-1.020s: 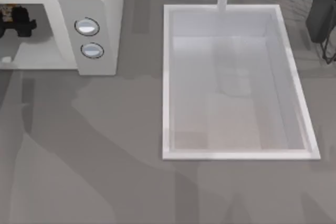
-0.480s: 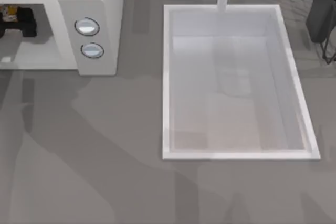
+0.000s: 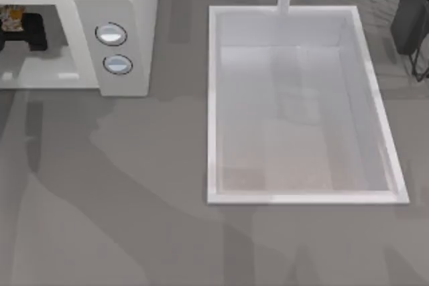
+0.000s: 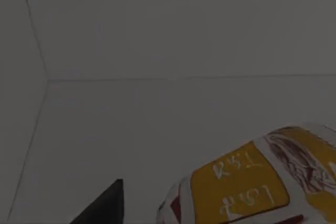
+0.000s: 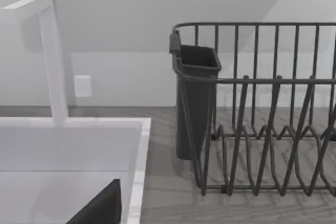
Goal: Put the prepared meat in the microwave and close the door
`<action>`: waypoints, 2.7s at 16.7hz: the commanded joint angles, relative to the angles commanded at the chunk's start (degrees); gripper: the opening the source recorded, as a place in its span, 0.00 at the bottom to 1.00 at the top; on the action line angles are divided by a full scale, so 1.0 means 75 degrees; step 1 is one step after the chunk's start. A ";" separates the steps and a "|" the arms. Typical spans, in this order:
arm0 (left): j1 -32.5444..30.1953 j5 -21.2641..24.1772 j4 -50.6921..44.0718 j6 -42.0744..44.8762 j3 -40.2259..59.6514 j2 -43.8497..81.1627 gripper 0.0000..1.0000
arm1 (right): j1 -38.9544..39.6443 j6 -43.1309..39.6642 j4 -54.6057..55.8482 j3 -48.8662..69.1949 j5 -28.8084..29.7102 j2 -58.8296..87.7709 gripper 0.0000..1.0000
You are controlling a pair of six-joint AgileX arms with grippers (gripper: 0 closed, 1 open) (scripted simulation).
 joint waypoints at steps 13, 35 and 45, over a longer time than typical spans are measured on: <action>0.0986 0.0872 0.2570 0.0396 -0.6135 -0.2945 1.00 | 0.0000 0.0000 0.0000 0.0000 0.0000 0.0000 1.00; 0.1081 0.0901 -0.1611 0.0399 -0.5373 -0.6556 1.00 | 0.0000 0.0000 0.0000 0.0000 0.0000 0.0000 1.00; 0.0965 0.0623 -0.1898 0.0250 -0.5691 -0.7409 1.00 | 0.0000 0.0000 0.0000 0.0000 0.0000 0.0000 1.00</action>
